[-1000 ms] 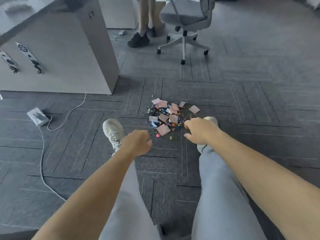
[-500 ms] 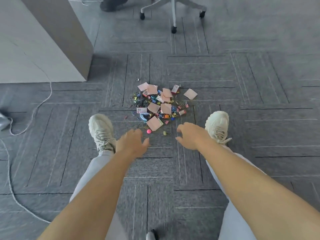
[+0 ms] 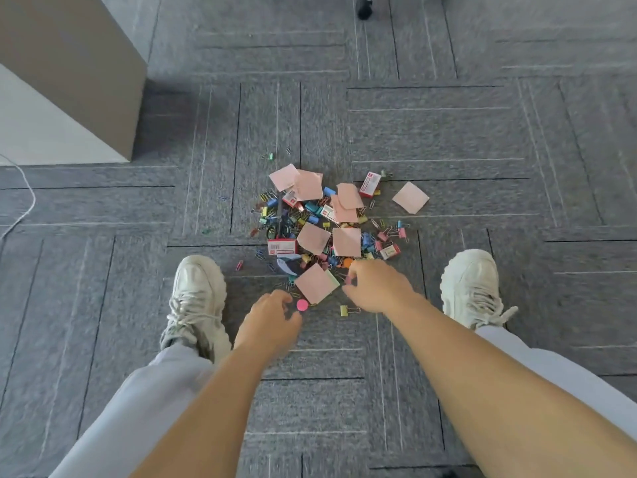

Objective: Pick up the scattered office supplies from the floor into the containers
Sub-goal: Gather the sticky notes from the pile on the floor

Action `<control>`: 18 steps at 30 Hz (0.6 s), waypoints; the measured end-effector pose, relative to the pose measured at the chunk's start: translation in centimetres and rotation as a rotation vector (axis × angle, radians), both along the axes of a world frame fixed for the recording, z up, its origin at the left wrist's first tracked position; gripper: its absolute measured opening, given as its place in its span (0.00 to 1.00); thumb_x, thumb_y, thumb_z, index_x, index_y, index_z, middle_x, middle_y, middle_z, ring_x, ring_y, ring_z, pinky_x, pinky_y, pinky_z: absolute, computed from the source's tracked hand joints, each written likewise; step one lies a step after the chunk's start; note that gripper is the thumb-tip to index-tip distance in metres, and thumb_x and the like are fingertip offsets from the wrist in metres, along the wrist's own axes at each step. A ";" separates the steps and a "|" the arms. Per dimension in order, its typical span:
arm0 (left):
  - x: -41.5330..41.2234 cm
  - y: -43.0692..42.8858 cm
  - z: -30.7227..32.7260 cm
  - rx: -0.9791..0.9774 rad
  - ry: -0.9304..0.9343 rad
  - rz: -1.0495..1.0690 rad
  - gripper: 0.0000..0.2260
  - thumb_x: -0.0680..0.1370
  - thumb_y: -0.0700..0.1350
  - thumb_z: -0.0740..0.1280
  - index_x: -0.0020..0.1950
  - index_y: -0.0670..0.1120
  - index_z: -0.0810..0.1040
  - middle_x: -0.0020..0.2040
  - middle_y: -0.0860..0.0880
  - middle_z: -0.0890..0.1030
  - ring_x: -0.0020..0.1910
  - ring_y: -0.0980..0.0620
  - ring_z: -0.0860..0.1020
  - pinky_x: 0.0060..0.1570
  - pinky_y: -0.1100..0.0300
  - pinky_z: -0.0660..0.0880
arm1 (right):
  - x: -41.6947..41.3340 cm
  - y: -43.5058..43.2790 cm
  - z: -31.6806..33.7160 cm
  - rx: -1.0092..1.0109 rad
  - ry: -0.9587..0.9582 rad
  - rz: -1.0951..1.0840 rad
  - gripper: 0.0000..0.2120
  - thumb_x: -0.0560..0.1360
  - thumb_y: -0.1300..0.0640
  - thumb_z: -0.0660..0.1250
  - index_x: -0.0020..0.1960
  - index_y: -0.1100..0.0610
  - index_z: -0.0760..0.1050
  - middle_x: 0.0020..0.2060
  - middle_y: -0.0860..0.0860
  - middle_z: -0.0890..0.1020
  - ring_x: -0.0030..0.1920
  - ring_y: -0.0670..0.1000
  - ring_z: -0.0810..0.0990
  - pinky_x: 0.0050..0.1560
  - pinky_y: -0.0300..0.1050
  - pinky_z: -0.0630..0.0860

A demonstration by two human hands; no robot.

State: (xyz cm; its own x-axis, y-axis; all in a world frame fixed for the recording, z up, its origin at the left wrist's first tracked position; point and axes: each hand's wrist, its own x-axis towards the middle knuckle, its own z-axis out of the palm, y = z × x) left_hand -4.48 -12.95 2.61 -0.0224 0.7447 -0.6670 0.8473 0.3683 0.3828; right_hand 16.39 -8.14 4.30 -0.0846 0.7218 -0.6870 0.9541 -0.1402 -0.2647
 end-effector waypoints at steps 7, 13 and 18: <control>1.9 6.3 -9.3 -0.072 -0.022 0.054 0.23 0.78 0.50 0.66 0.71 0.46 0.70 0.65 0.46 0.76 0.62 0.46 0.75 0.57 0.53 0.74 | 1.1 7.3 -9.8 -0.034 0.033 -0.013 0.16 0.79 0.52 0.65 0.66 0.53 0.74 0.61 0.54 0.75 0.55 0.57 0.78 0.53 0.54 0.78; 4.4 9.5 -14.6 -0.140 0.082 0.046 0.20 0.78 0.49 0.68 0.68 0.46 0.71 0.61 0.45 0.76 0.57 0.43 0.77 0.50 0.52 0.76 | 2.0 12.2 -15.9 -0.006 0.021 0.147 0.34 0.77 0.54 0.68 0.78 0.52 0.57 0.74 0.55 0.66 0.72 0.61 0.64 0.67 0.61 0.69; 4.8 8.6 -15.3 -0.044 0.199 -0.030 0.05 0.79 0.45 0.66 0.53 0.46 0.78 0.52 0.46 0.79 0.50 0.42 0.78 0.44 0.50 0.76 | 0.8 13.0 -16.5 0.129 -0.231 0.409 0.29 0.73 0.61 0.69 0.71 0.54 0.64 0.66 0.55 0.71 0.68 0.61 0.67 0.62 0.58 0.70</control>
